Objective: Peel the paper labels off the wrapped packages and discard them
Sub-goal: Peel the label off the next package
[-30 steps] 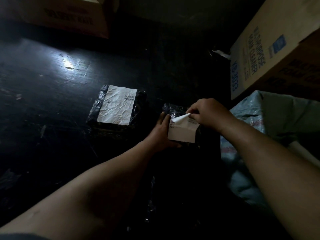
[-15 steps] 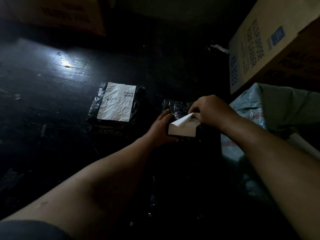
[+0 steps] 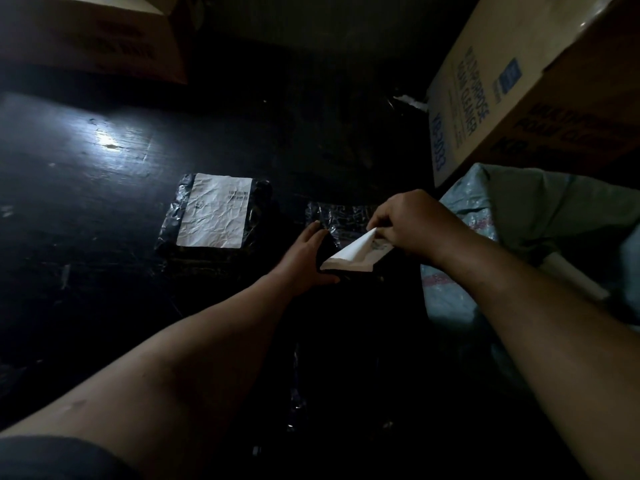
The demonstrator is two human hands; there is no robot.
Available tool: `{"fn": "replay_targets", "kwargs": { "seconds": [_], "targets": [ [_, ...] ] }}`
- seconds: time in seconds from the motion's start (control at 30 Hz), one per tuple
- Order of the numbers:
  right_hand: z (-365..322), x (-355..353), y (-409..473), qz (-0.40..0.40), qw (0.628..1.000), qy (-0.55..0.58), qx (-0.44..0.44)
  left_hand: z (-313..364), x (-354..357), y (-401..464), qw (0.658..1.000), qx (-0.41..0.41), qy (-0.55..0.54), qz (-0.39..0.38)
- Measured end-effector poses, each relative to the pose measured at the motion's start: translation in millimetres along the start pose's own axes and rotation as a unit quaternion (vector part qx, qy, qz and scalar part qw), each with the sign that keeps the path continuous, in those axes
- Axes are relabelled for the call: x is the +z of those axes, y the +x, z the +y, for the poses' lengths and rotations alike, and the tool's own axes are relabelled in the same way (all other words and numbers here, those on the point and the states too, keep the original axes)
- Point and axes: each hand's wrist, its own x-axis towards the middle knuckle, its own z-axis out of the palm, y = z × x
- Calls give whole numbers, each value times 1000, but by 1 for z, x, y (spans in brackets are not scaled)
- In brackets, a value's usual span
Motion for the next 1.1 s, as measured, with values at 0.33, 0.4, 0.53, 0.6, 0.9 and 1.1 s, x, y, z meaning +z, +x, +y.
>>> {"fn": "replay_targets", "kwargs": {
  "seconds": [0.33,0.4,0.53,0.6,0.9,1.1],
  "targets": [
    [15,-63,-20,109,994,6,13,19,-6,-1,997,-13,58,-47],
    [19,-66,-29,118,993,9,23,27,-12,2,991,-18,111,-73],
    [31,-85,-47,144,988,3,55,42,-28,7,981,-8,174,-90],
    [42,-99,-58,149,986,-13,71,59,-34,9,979,-5,197,-45],
    [125,-152,-128,165,970,-66,167,206,-3,14,966,184,181,24],
    [173,-159,-180,192,949,-66,241,275,47,-3,962,233,143,17]
  ]
}}
